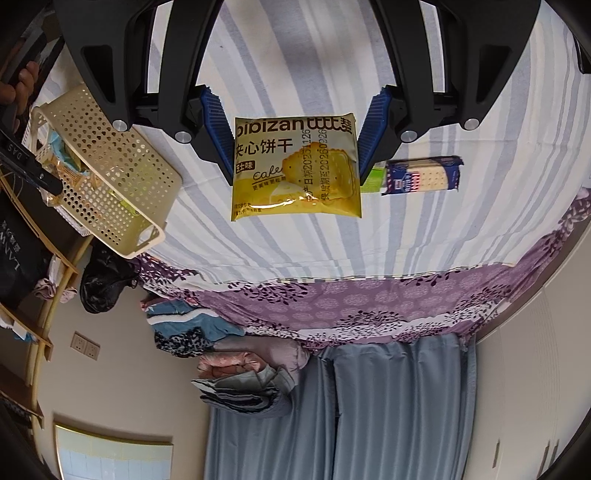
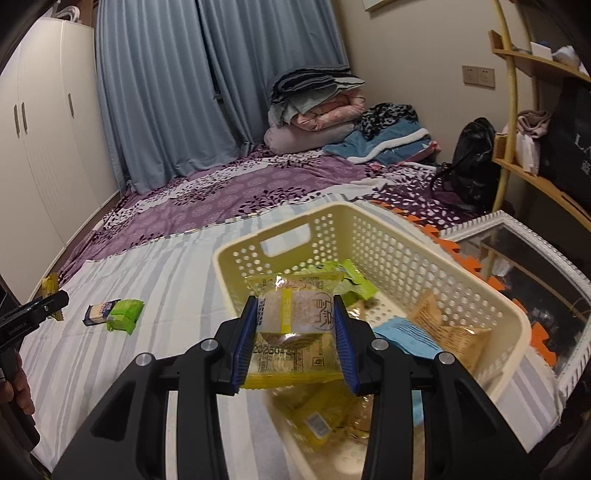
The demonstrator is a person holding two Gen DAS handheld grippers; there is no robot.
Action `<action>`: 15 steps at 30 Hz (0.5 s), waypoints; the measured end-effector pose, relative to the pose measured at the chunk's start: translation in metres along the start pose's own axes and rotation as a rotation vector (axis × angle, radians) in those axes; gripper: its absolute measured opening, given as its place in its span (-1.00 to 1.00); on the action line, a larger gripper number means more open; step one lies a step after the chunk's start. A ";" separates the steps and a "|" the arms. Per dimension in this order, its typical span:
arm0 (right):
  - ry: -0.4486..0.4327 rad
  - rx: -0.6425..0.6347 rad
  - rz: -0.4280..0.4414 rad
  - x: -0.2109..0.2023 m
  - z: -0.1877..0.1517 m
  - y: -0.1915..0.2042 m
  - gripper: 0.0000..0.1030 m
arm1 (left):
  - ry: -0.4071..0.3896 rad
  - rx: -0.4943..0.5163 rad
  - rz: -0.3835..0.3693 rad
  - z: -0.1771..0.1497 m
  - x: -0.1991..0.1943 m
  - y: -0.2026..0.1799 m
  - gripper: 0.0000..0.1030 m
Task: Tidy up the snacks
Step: 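Carry the bread bag to the basket and open the right tool inside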
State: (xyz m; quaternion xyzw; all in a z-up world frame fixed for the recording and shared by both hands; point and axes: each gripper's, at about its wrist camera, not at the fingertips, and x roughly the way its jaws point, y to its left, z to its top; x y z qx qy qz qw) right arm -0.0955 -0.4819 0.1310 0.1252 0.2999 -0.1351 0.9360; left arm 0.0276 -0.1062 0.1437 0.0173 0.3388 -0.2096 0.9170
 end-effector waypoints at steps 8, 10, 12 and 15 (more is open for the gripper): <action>0.032 0.018 -0.068 -0.009 -0.016 -0.028 -0.23 | -0.004 0.035 -0.032 0.006 0.003 -0.021 0.22; 0.040 0.026 -0.070 -0.007 -0.020 -0.031 -0.23 | -0.004 0.047 -0.038 0.007 0.002 -0.027 0.22; 0.046 0.033 -0.066 -0.006 -0.023 -0.031 -0.22 | -0.004 0.058 -0.041 0.007 0.002 -0.031 0.22; 0.050 0.048 -0.058 -0.008 -0.026 -0.033 -0.12 | -0.004 0.068 -0.046 0.009 0.003 -0.037 0.22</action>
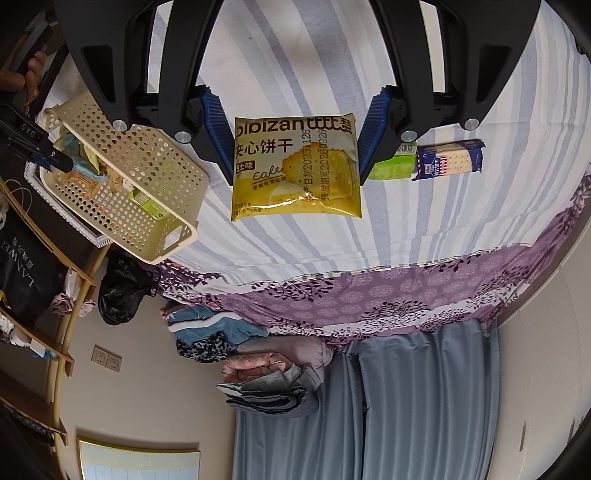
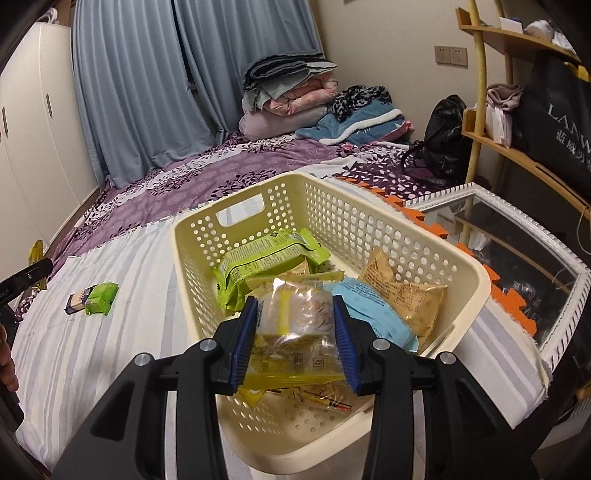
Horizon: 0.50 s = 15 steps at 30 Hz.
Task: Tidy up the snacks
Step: 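Carry the bread bag to the basket and open the right tool inside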
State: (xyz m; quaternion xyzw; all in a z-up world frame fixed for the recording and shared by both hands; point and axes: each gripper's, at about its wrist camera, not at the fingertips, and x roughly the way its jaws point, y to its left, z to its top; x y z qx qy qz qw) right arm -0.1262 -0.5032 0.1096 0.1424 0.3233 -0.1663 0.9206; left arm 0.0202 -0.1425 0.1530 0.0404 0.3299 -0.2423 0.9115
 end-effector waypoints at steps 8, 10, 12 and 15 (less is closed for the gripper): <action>-0.085 0.066 -0.025 -0.014 0.011 -0.014 0.04 | -0.002 0.050 -0.043 0.008 0.003 -0.025 0.22; -0.101 0.087 -0.032 -0.015 0.013 -0.019 0.04 | -0.004 0.068 -0.057 0.010 0.005 -0.035 0.22; -0.114 0.103 -0.040 -0.017 0.014 -0.024 0.04 | -0.002 0.086 -0.078 0.012 0.007 -0.046 0.22; -0.124 0.102 -0.051 -0.017 0.015 -0.027 0.05 | 0.000 0.118 -0.107 0.015 0.011 -0.063 0.22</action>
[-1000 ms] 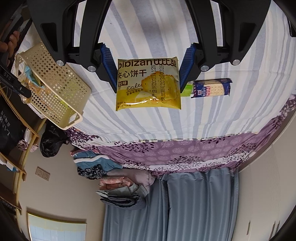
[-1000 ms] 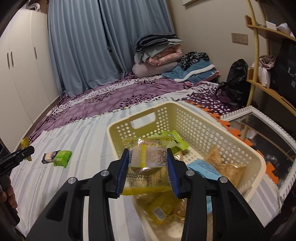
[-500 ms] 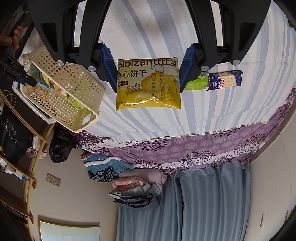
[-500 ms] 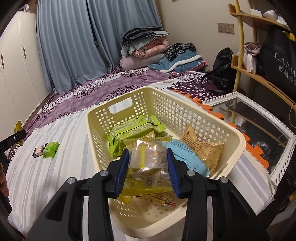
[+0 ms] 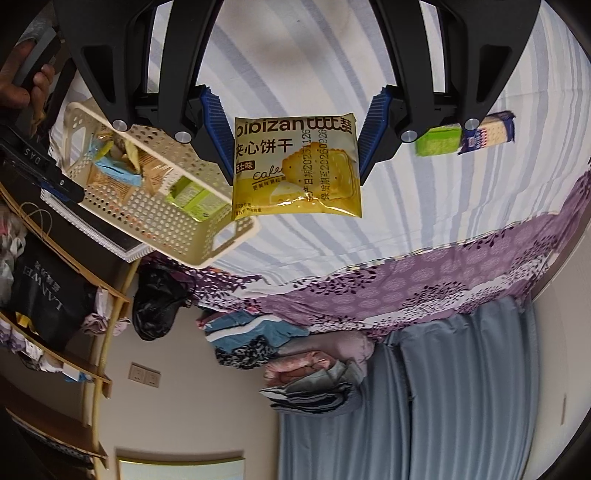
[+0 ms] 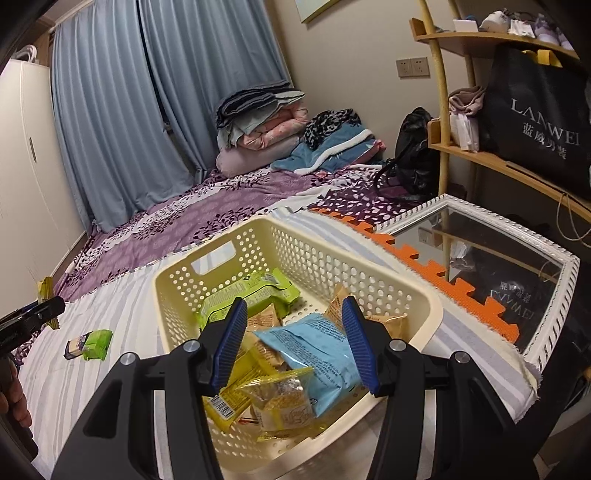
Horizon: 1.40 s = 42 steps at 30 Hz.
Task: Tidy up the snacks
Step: 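Carry the bread bag to the basket and open the right tool inside, then lower the yellow cake pack into the basket and open the left tool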
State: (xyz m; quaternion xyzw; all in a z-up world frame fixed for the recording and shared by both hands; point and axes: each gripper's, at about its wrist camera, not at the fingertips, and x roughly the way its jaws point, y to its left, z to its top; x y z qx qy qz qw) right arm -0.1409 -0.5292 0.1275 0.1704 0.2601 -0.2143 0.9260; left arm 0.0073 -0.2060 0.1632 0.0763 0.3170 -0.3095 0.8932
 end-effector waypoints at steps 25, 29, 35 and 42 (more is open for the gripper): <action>-0.008 0.084 -0.005 0.015 -0.006 -0.029 0.77 | 0.065 0.161 -0.197 0.023 0.060 -0.106 0.22; -0.013 0.086 -0.008 0.015 -0.006 -0.030 0.77 | 0.073 0.175 -0.213 0.022 0.065 -0.116 0.22; -0.020 0.086 -0.009 0.014 -0.006 -0.029 0.77 | 0.078 0.183 -0.217 0.022 0.069 -0.119 0.22; -0.025 0.080 -0.010 0.013 -0.004 -0.025 0.77 | 0.073 0.182 -0.219 0.024 0.069 -0.118 0.22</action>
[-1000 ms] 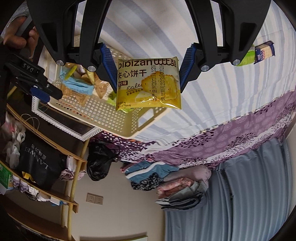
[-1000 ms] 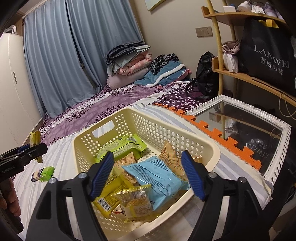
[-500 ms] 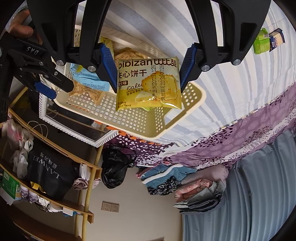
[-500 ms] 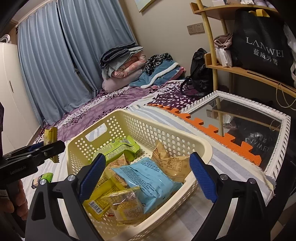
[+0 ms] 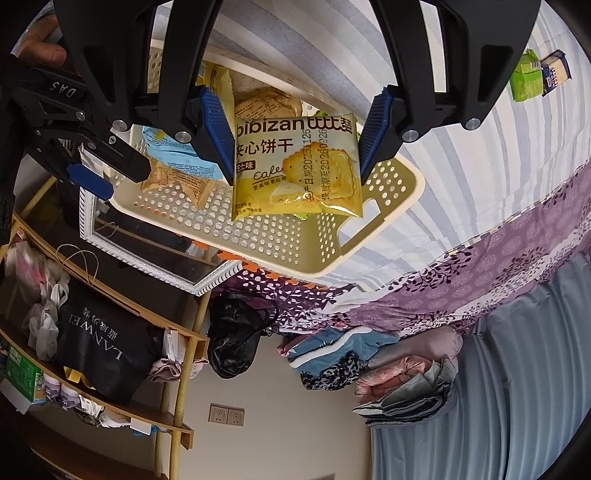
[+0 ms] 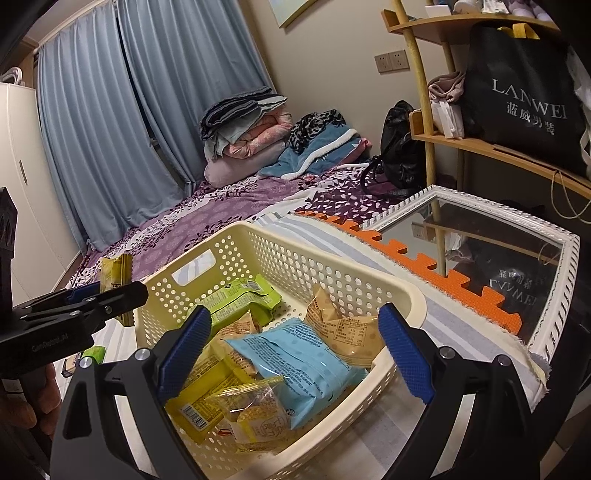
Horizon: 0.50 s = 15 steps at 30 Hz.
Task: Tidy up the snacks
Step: 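Lower the yellow cake pack into the basket and open the left tool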
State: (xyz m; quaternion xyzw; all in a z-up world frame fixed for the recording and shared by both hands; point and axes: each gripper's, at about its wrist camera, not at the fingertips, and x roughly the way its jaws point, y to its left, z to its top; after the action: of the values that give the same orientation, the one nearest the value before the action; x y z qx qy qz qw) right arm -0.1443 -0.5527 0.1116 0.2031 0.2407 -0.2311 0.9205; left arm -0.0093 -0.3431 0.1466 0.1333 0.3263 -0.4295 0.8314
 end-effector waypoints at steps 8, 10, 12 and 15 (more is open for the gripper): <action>-0.001 -0.003 -0.001 0.000 0.000 0.001 0.77 | -0.001 0.005 -0.003 0.003 0.001 -0.003 0.22; -0.001 -0.003 -0.001 0.000 0.000 0.001 0.77 | -0.002 0.006 -0.004 0.004 0.002 -0.004 0.22; -0.002 -0.002 -0.001 0.000 0.000 0.001 0.77 | -0.003 0.009 -0.005 0.005 0.002 -0.005 0.22; 0.000 -0.002 0.000 0.000 0.000 0.001 0.77 | -0.004 0.011 -0.006 0.005 0.002 -0.009 0.22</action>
State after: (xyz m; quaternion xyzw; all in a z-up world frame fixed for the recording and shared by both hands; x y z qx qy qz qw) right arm -0.1438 -0.5524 0.1120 0.2020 0.2412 -0.2309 0.9207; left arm -0.0132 -0.3520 0.1500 0.1363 0.3227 -0.4338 0.8301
